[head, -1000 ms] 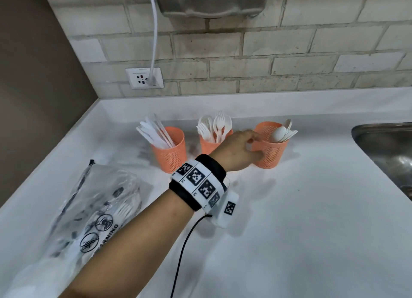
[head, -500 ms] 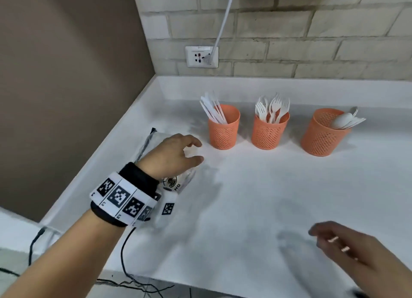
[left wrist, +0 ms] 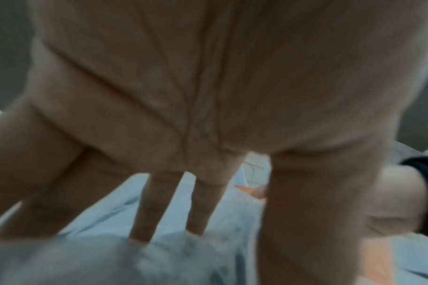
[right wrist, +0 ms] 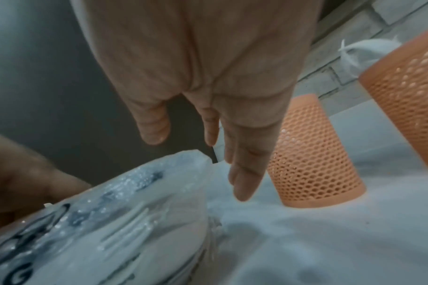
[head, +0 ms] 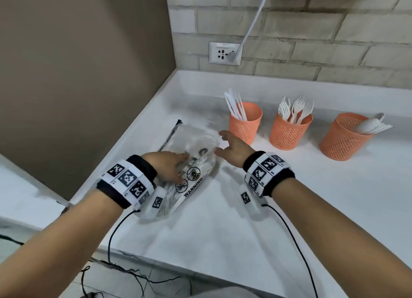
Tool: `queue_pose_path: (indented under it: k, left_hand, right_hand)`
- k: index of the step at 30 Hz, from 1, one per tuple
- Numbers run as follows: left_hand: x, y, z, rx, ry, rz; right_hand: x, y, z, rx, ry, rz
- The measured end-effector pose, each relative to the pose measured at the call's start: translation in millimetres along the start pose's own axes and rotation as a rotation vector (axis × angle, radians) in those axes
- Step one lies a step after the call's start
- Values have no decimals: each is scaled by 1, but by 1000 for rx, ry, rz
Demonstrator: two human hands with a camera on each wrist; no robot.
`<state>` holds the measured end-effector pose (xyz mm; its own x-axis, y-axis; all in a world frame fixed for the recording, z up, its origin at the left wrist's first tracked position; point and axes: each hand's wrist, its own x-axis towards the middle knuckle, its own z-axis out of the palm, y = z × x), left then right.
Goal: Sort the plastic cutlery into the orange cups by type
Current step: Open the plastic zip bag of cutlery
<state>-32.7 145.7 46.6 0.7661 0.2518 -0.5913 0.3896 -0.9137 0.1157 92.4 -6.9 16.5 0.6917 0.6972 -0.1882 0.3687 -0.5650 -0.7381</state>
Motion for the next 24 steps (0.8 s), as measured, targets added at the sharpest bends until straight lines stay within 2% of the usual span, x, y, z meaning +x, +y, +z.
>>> queue_pose_path:
  k: [4,7,11,14,17,19,21,24]
  left_hand:
    - [5,11,6,122,75,123]
    - [5,23,7,133,89,231]
    - [3,38,4,-5,99,348]
    - [-5,47,-5,-94,185,392]
    - [-11,50,-11,-33,229,402]
    - [-11,48,-9,25,205,346]
    - [-5,42,-2,78,138,260]
    - [2,40,10,105,-1,218]
  right_hand:
    - [3,1,1,13,19,42]
    - [-3,10,-7,-26,36,63]
    - [-21,34,-23,-28,79,110]
    - [-37,53,-38,-7,149,197]
    - [-51,67,-51,117,183,297]
    - [-61,75,-61,160,201,350]
    - [-71,78,-70,168,185,382]
    - [-86,83,-82,66,118,398]
